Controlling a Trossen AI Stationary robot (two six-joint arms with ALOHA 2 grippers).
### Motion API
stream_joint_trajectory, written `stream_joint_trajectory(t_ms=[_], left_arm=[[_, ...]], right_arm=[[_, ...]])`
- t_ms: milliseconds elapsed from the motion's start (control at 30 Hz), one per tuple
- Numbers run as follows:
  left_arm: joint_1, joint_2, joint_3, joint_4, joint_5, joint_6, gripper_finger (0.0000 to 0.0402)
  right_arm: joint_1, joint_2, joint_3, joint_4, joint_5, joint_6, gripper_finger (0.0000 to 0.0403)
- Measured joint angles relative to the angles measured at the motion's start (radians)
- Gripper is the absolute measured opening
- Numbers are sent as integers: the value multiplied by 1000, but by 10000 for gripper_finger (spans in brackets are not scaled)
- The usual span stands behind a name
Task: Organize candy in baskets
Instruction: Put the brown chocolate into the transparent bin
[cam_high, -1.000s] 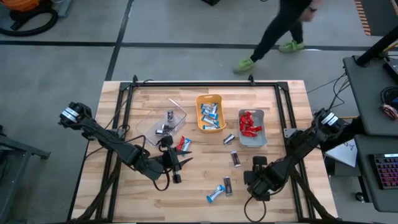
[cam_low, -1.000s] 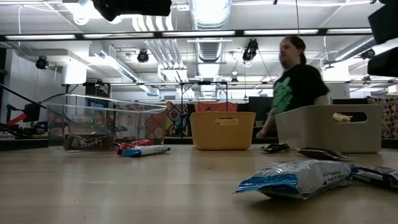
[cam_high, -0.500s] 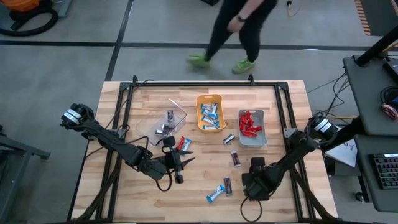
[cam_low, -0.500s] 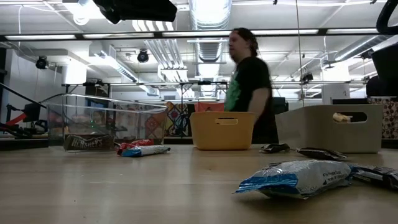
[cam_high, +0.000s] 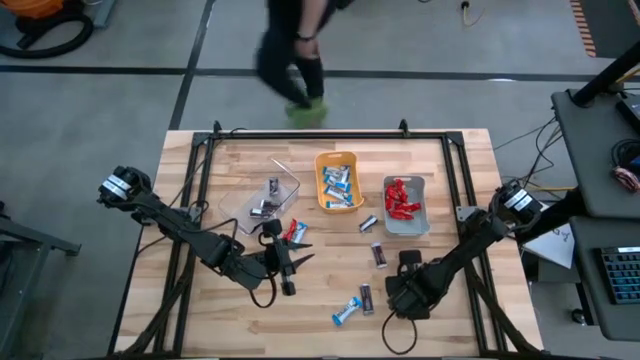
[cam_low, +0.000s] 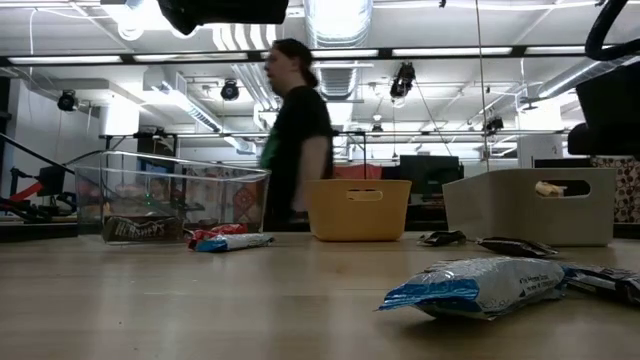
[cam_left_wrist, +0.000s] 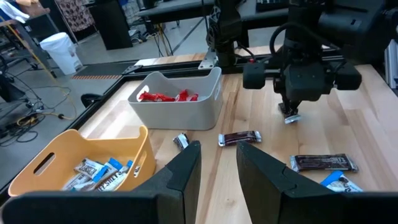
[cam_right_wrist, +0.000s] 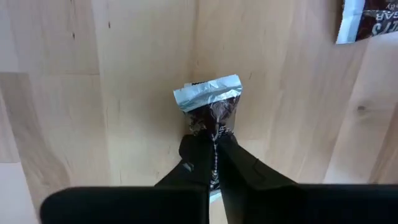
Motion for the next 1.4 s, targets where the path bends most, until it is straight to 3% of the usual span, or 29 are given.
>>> stream_joint_trajectory(t_ms=[200,400,567,667,900,1033,1200,1400], left_arm=[[0,0,-1,7,0,0,87],[-1,0,-51,142,80,41,87],[-2,0,-142,435,247,142,87],[-2,0,-179,530,274,165,87],[0,1,-195,549,273,159,87],[1,1,-190,549,265,158,91],[13,1,-189,566,249,157,106],[16,1,-190,561,129,157,144]], right_arm=[[-21,-98,-8,-2,60,-33,8],[-20,-252,-28,75,246,-53,7],[-21,-362,-130,381,383,-165,8],[-31,-402,-217,632,423,-272,8],[-81,-410,-384,1228,434,-508,8],[-117,-380,-416,1471,432,-623,8],[-161,-320,-405,1659,423,-689,8],[-188,-267,-385,1673,423,-678,8]])
